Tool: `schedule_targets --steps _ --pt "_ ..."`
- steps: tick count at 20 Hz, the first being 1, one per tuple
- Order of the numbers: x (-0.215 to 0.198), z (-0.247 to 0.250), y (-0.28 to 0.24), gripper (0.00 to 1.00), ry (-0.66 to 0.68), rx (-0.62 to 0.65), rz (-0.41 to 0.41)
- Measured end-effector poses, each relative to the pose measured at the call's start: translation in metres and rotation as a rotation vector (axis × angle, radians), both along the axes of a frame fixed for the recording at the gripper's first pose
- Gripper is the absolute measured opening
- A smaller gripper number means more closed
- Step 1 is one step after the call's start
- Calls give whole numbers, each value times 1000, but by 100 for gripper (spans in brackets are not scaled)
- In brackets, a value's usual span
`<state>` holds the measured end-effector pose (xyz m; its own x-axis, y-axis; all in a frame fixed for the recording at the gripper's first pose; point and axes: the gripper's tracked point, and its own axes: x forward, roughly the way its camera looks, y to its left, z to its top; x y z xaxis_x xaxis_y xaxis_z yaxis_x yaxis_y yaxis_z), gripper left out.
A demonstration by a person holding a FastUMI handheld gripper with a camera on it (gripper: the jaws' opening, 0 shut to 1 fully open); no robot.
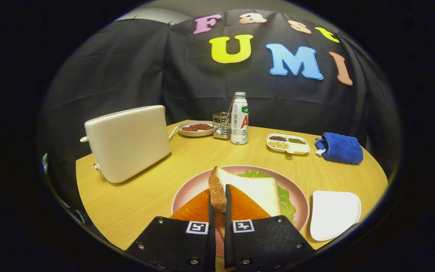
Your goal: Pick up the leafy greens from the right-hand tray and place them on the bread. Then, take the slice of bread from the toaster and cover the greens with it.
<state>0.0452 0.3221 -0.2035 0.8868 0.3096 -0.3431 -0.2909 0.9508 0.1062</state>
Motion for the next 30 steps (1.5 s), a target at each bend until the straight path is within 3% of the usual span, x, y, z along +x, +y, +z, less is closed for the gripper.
schedule_targets --steps 3,5,6,8,9,12,13,21,25,30 --pt "-1 5 0 9 -7 15 -5" --pt "0 7 0 18 -22 19 -3" --pt "-6 8 14 20 -17 53 48" --pt "-10 2 22 56 31 82 78" --pt "-10 4 20 63 21 90 75" --pt "-13 12 23 66 4 132 87" --pt "-13 12 21 78 -5 140 84" --pt "-10 41 7 82 -83 146 58" --pt "0 80 -31 81 -136 142 20" --pt "5 122 -82 81 -151 199 47"
